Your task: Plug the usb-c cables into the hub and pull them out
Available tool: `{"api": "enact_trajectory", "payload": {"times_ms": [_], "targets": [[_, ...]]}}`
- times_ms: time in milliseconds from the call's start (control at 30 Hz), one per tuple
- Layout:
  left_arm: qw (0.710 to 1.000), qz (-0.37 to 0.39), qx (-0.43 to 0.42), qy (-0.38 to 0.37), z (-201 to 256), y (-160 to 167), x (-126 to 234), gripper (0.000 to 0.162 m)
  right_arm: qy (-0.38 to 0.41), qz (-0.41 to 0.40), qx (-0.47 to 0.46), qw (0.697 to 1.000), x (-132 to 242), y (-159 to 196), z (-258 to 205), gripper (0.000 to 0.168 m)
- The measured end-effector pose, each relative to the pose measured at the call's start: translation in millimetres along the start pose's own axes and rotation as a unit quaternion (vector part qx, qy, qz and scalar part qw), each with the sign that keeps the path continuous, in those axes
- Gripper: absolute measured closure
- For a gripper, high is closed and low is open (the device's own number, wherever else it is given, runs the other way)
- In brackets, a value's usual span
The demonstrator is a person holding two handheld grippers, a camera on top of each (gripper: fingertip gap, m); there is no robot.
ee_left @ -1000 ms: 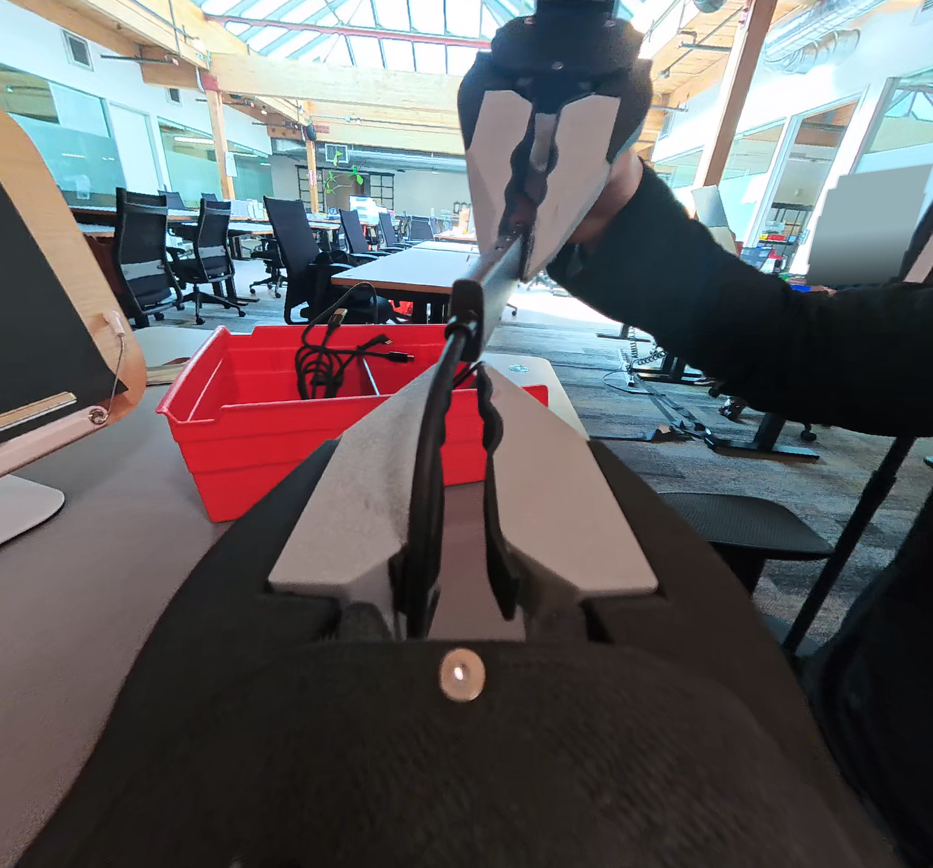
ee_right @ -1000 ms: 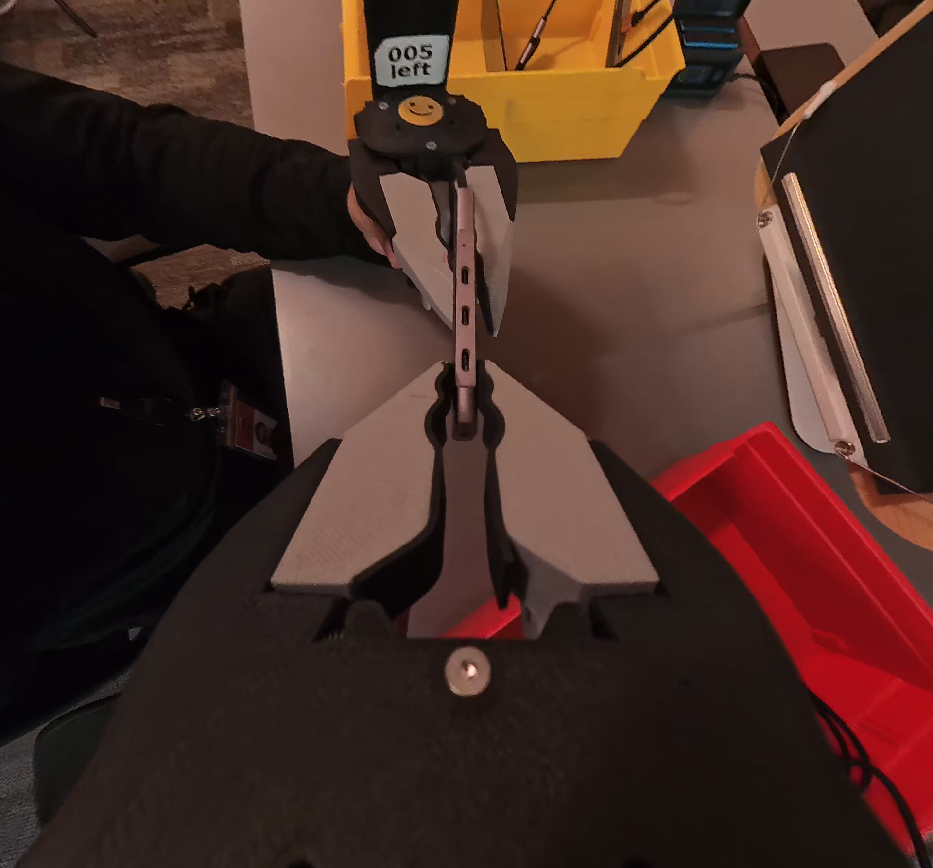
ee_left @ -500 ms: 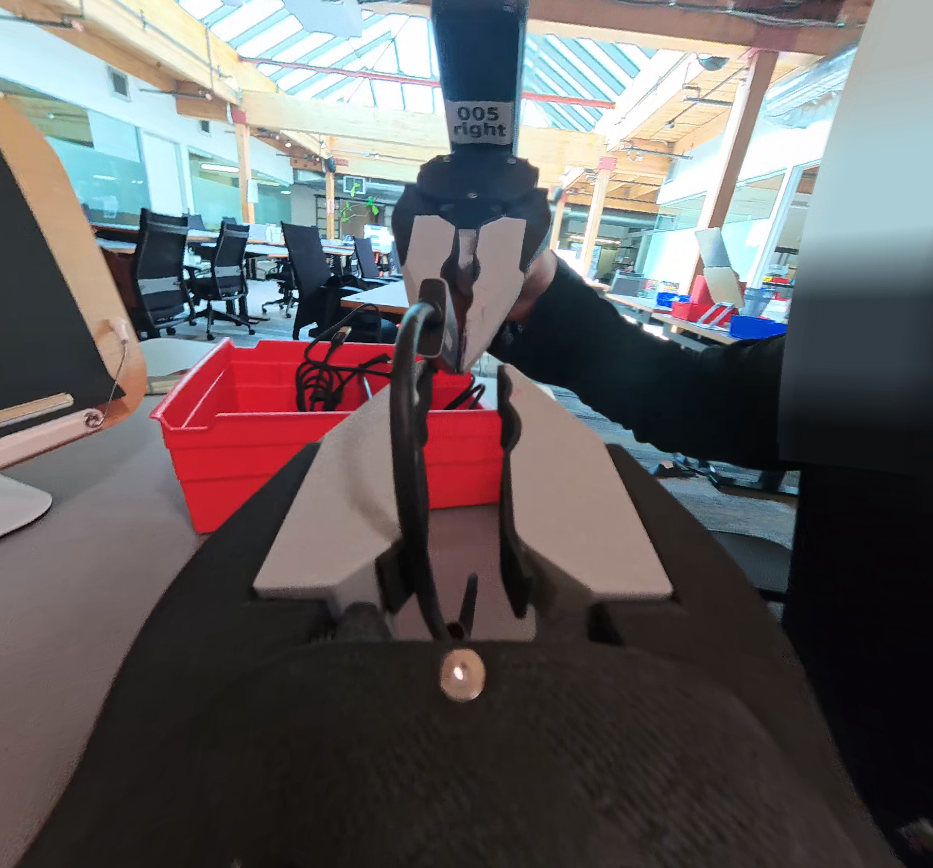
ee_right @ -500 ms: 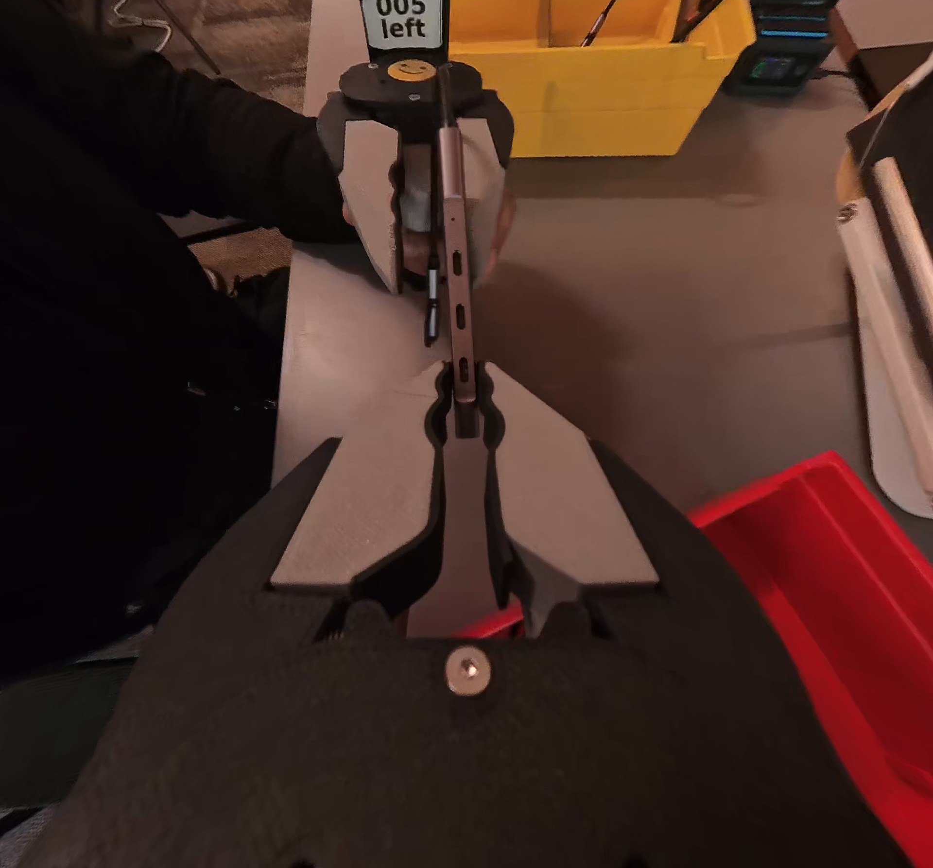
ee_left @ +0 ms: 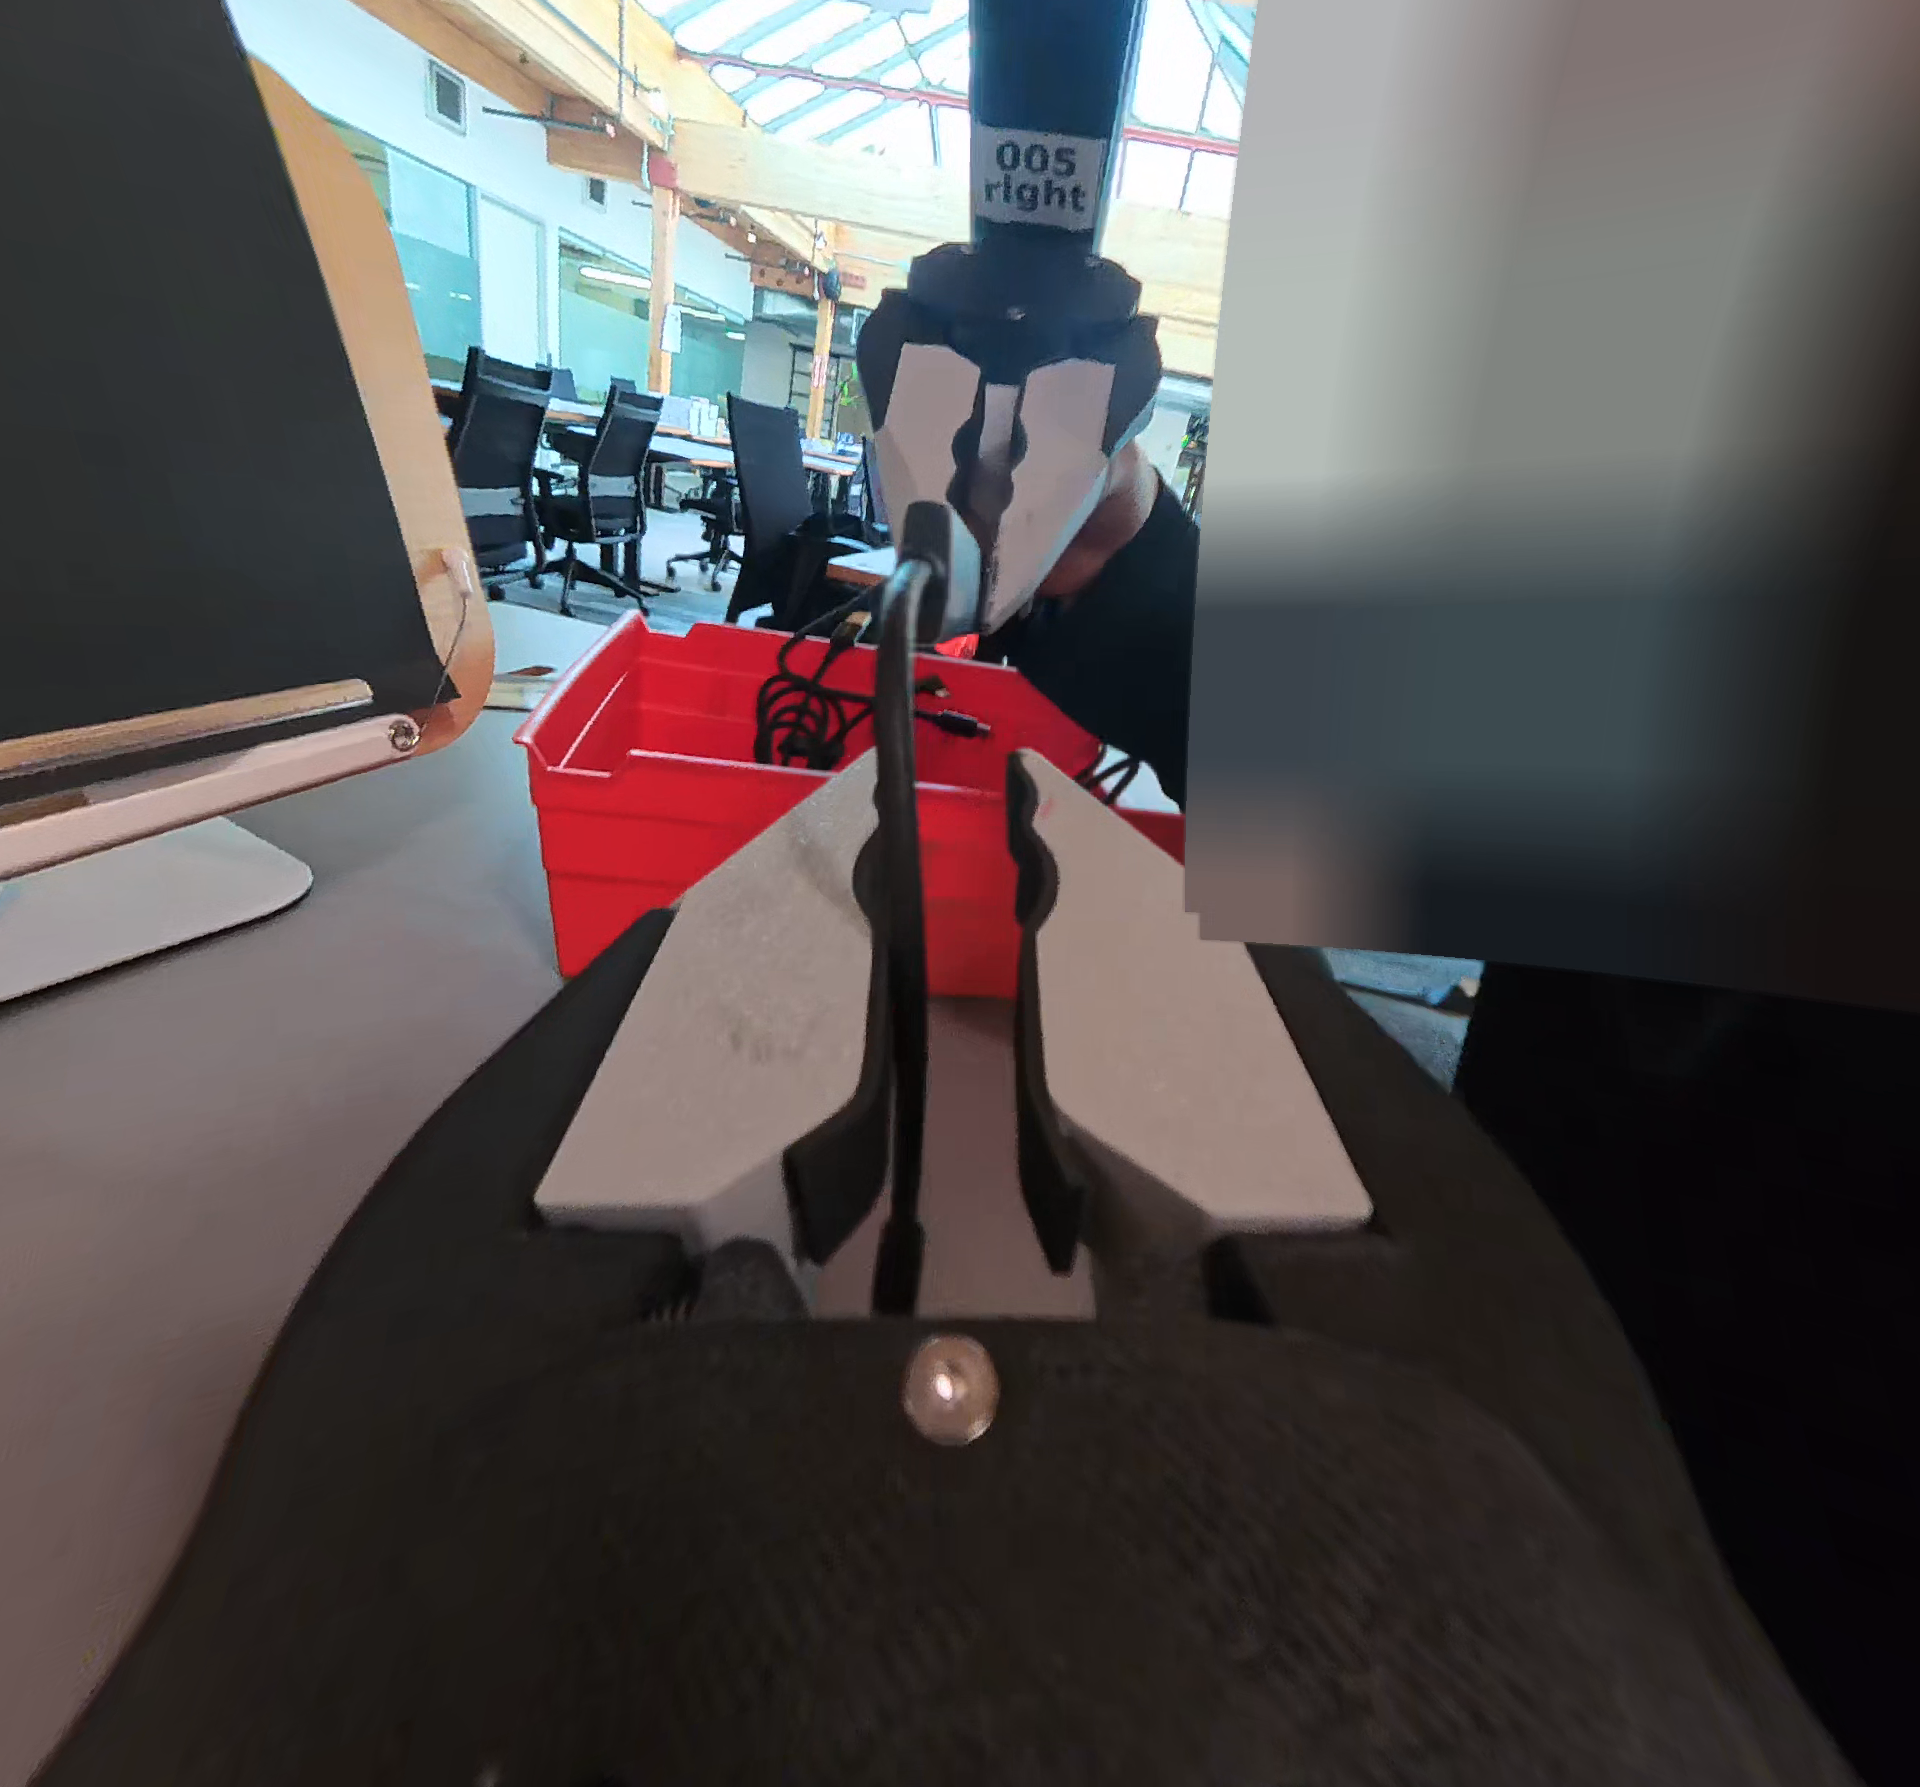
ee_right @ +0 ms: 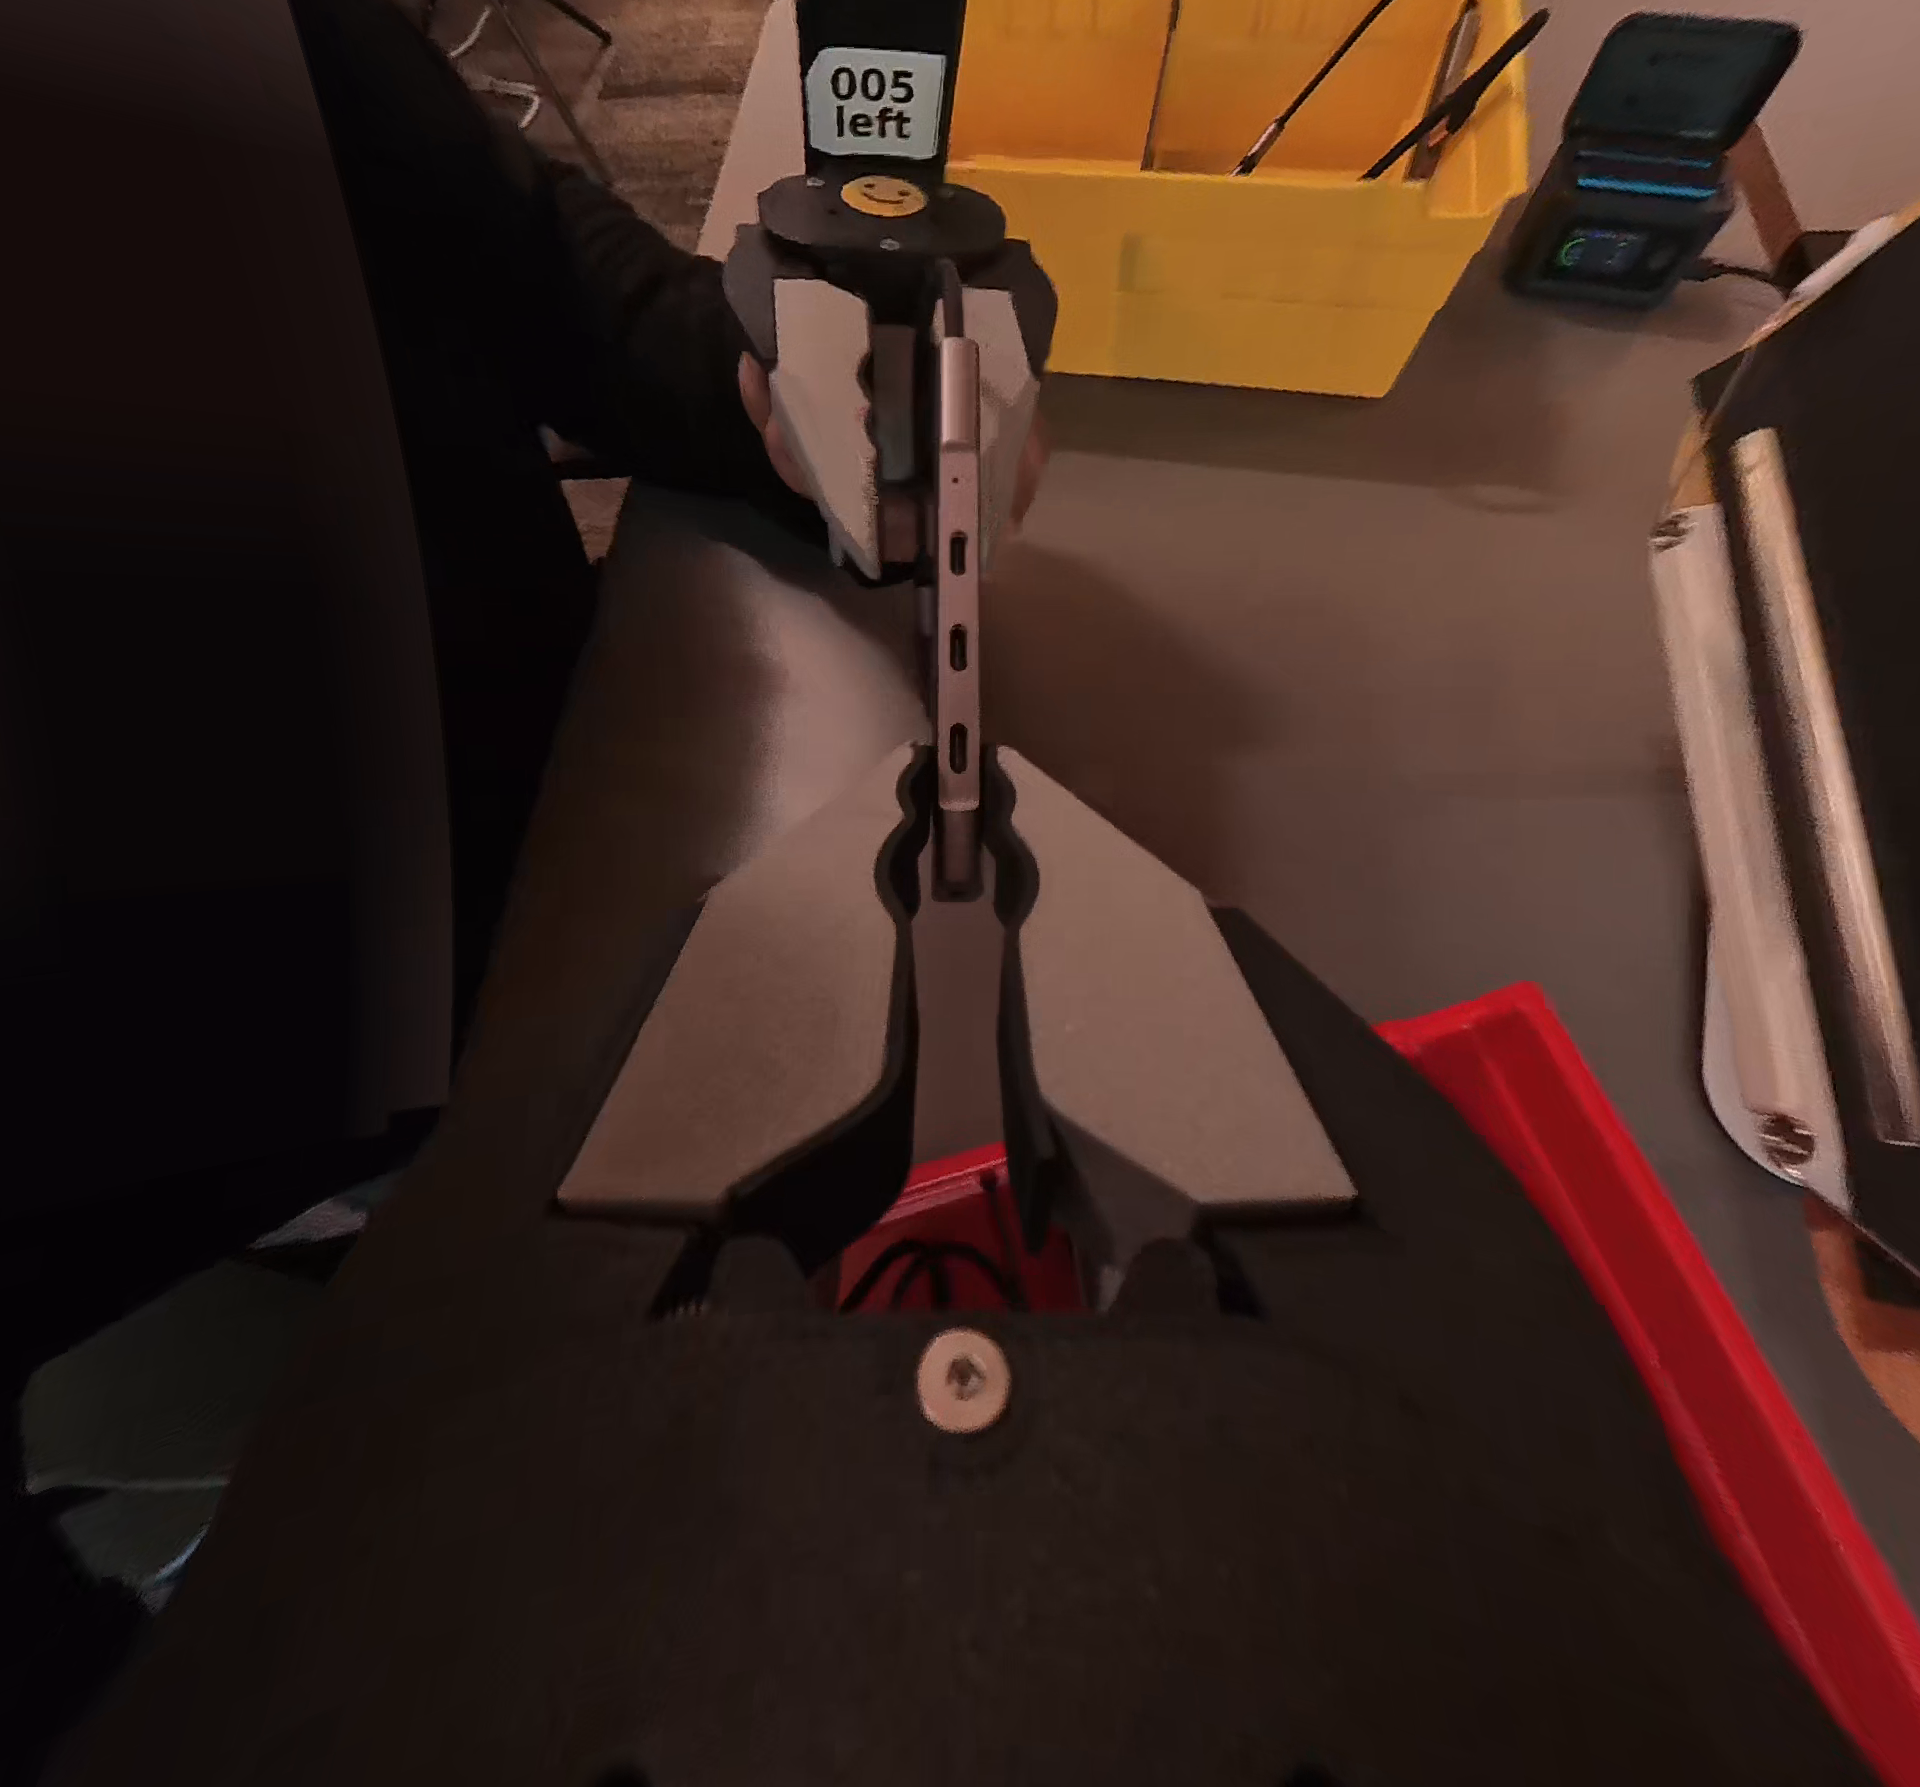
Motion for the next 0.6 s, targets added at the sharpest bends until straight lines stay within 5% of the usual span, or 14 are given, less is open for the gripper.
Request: {"api": "enact_trajectory", "payload": {"times_ms": [200, 333, 467, 600], "targets": [[0.999, -0.006, 0.028, 0.024, 4.6, 8.5, -8.7, 0.143, -0.018, -0.055, -0.011, 0.998, -15.6, 18.2, -11.0, 0.162], [0.999, 0.003, 0.023, 0.023, 10.8, 8.5, -11.7, 0.159, -0.009, -0.045, -0.021, 0.999, -16.4, 15.1, -18.8, 0.162], [0.999, -0.024, -0.022, -0.012, 11.6, 12.7, -15.6, 0.138, -0.006, -0.051, -0.024, 0.998, -18.4, 12.0, -28.8, 0.162], [0.999, -0.017, -0.031, -0.01, 15.5, 9.7, -15.1, 0.137, 0.028, -0.054, -0.025, 0.998, -11.7, 6.3, -38.9, 0.162]]}}
Point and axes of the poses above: each gripper's, where its closed fingertips meet, x back along the fingers, y out of its underside, z = x × y across the jaws, the point moved 8 cm from there along x, back along the fingers, and after that the axes turned 3 degrees about x, right-handed, at the moved point
